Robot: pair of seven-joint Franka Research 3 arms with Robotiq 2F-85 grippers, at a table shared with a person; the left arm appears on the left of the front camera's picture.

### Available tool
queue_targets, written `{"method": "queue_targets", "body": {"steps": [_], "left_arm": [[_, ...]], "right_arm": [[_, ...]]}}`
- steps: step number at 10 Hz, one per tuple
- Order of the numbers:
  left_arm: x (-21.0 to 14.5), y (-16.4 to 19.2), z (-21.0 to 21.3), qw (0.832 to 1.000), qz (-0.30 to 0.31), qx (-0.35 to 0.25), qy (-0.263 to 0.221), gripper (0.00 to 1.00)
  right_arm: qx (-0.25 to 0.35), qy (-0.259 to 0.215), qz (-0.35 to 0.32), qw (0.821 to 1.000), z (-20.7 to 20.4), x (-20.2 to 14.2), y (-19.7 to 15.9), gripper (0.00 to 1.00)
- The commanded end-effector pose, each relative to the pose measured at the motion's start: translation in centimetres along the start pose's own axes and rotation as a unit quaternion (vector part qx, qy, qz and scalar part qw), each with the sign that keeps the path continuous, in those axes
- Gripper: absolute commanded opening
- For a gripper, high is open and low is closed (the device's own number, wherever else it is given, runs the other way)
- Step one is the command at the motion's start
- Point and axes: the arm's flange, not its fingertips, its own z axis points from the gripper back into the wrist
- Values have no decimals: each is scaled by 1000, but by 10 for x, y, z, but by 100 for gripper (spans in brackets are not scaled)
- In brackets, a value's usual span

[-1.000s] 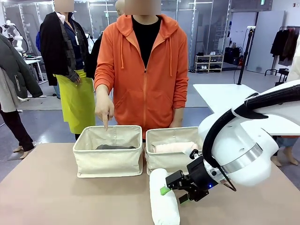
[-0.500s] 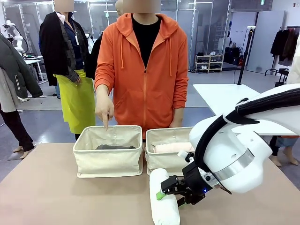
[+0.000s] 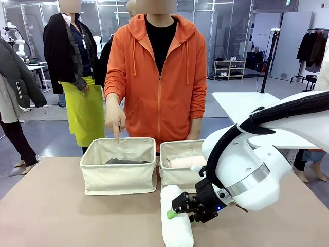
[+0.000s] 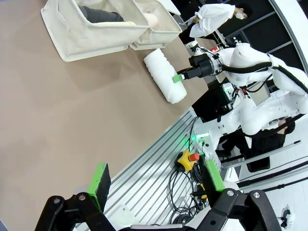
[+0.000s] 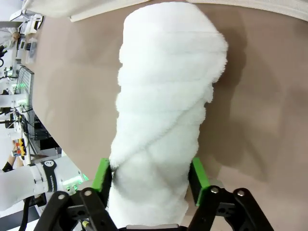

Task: Divide the towels into two baskets.
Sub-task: Pick up one hotel-folded towel from the bottom of the table and place it in the Fabric basket indicated by the person.

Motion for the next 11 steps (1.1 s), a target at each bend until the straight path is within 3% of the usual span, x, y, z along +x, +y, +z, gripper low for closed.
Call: {"method": "queue_targets", "body": {"steps": [1,2,3,4,5,6,7,11], "left_arm": [[1,-4,3,1000,-3,-10,-9,96],[1,-4,3,1000,-3,-10,-9,96],[1,-4,3,1000,-3,-10,-9,96],[1,-4,3,1000,-3,-10,-9,96],[1,-4,3,1000,-3,-10,-9,96],[1,-4,3,1000,-3,-10,-9,96],[1,-4,3,1000,-3,-10,-9,96],[1,-4,3,1000,-3,-10,-9,96]], "right_arm": [[-3,-15,11,1000,-16,-4,-5,77],[-3,-15,9,1000,-16,-4,-5,54],[-3,-14,6,1000,-15,-4,-5,57],[-3,-13,4,1000,-16,-4,-6,34],[-4,-12,4,1000,-15,-4,-6,37],[-4,-12,8,1000,-14,-3,-4,14],[-7,-9,16,1000,-7,-3,-1,23],[-47,-15,108,993,55,6,40,23]]}}
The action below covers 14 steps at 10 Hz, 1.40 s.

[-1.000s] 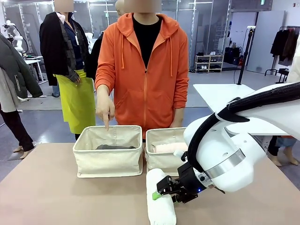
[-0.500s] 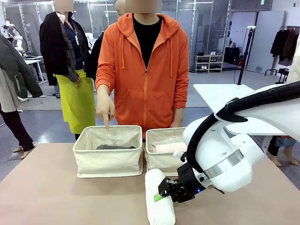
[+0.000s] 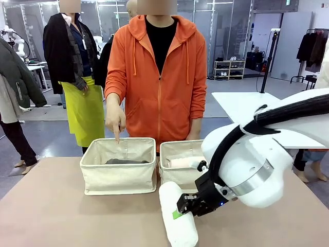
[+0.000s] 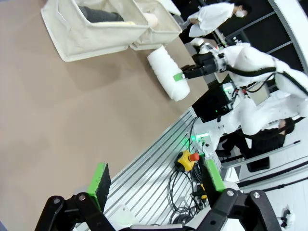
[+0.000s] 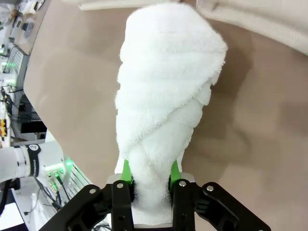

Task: Divide the towels into two baskets.
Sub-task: Pick up one hotel-folded towel from the bottom of the table and place it in the Fabric basket indicated by the person.

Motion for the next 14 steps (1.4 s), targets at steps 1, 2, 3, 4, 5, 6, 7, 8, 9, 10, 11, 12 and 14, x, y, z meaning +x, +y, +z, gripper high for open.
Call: {"method": "queue_targets", "body": {"steps": [1,2,3,4,5,6,7,8,9,10,11,12,14], "left_arm": [[1,-4,3,1000,-3,-10,-9,96],[1,-4,3,1000,-3,-10,-9,96],[1,-4,3,1000,-3,-10,-9,96],[1,-4,3,1000,-3,-10,-9,96],[1,-4,3,1000,-3,-10,-9,96],[1,-4,3,1000,-3,-10,-9,96],[1,-4,3,1000,-3,-10,-9,96],[1,-4,3,1000,-3,-10,-9,96],[1,-4,3,1000,-3,-10,-9,96],[1,-4,3,1000,-3,-10,-9,96],[1,-4,3,1000,-3,-10,-9,96],[1,-4,3,1000,-3,-10,-9,96],[1,-4,3,1000,-3,-10,-9,96]], "right_arm": [[-29,-10,33,999,50,10,33,23],[-54,-3,73,996,67,17,48,23],[-86,8,118,989,81,23,62,23],[-124,34,151,980,92,31,72,23],[-146,35,163,975,98,37,78,23],[-145,31,169,974,102,35,83,23],[-132,30,173,976,104,30,82,23],[-148,30,176,973,94,30,71,23],[-148,30,176,973,94,30,71,23],[-148,30,176,973,94,30,71,23],[-148,30,176,973,94,30,71,23],[-148,30,176,973,94,30,71,23],[-142,42,182,972,95,30,66,32]]}}
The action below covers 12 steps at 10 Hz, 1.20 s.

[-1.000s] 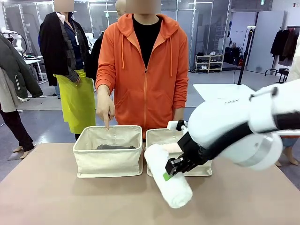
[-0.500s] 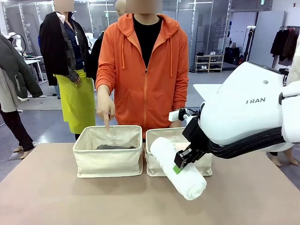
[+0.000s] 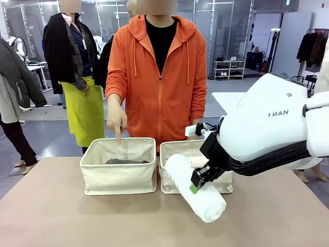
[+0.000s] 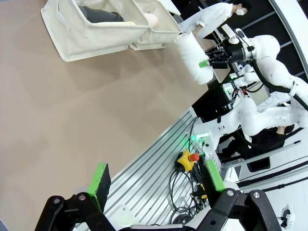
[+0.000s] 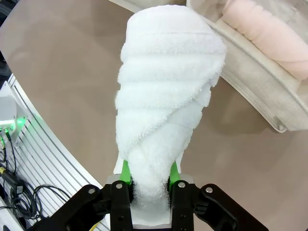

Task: Divide the towels into two baskets.
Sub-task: Pick up one hotel-folded towel from the bottom of the table and place it in the Fabric basket indicated by the person.

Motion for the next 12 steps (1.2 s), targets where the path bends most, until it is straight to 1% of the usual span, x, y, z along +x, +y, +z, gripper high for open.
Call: {"method": "queue_targets", "body": {"steps": [1,2,3,4,5,6,7,8,9,10,11,12], "left_arm": [[1,-4,3,1000,-3,-10,-9,96],[1,-4,3,1000,-3,-10,-9,96],[1,-4,3,1000,-3,-10,-9,96],[1,-4,3,1000,-3,-10,-9,96],[1,-4,3,1000,-3,-10,-9,96],[1,-4,3,1000,-3,-10,-9,96],[1,-4,3,1000,-3,-10,-9,96],[1,-4,3,1000,-3,-10,-9,96],[1,-4,3,1000,-3,-10,-9,96],[1,-4,3,1000,-3,-10,-9,96],[1,-4,3,1000,-3,-10,-9,96],[1,-4,3,1000,-3,-10,-9,96]], "right_arm": [[-18,10,86,996,10,25,10,32],[-16,8,170,985,18,56,21,32],[-22,15,232,972,20,83,31,32],[-22,12,293,956,20,109,42,32],[-30,5,358,933,18,134,54,32],[-63,5,413,909,11,160,62,32],[-113,7,454,884,0,185,72,32],[-139,-3,507,851,-13,210,86,32],[-147,-4,540,829,-30,231,95,32],[-171,3,560,811,-50,247,100,32],[-172,-5,572,802,-72,260,105,32],[-172,-4,579,797,-87,270,105,32]]}}
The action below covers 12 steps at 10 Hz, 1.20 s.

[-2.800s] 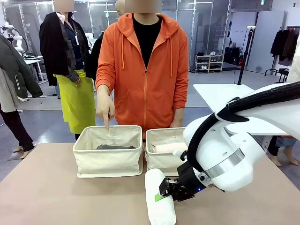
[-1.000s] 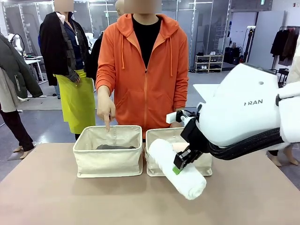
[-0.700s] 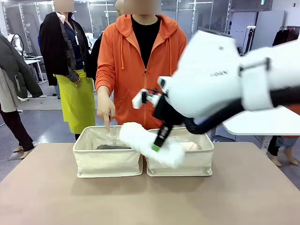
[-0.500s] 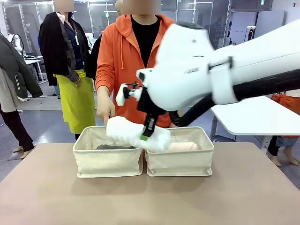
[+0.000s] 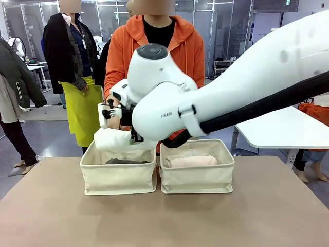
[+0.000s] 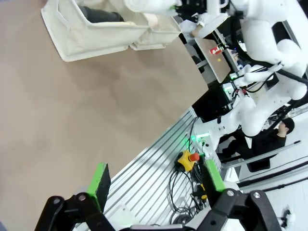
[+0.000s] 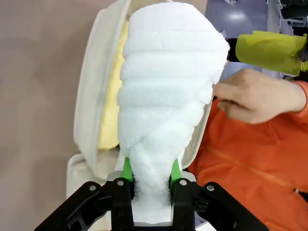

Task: Divide the towels into two baskets.
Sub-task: Pick up one hotel-folded towel from the bottom of the table and place it in the Fabric basket indicated by the person.

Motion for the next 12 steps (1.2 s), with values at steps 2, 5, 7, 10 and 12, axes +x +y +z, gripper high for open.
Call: {"method": "queue_targets", "body": {"steps": [2,5,7,10,12], "left_arm": [[1,-4,3,1000,-3,-10,-9,96],[1,-4,3,1000,-3,-10,-9,96],[1,-4,3,1000,-3,-10,-9,96],[1,-4,3,1000,-3,-10,-9,96],[1,-4,3,1000,-3,-10,-9,96]], "right_arm": [[7,-11,-20,1000,-42,15,-13,32],[10,8,-17,1000,-76,17,-13,32],[17,11,-22,1000,-86,19,-12,32],[25,3,-28,999,-81,18,-13,81],[25,8,-25,999,-81,18,-10,100]]}}
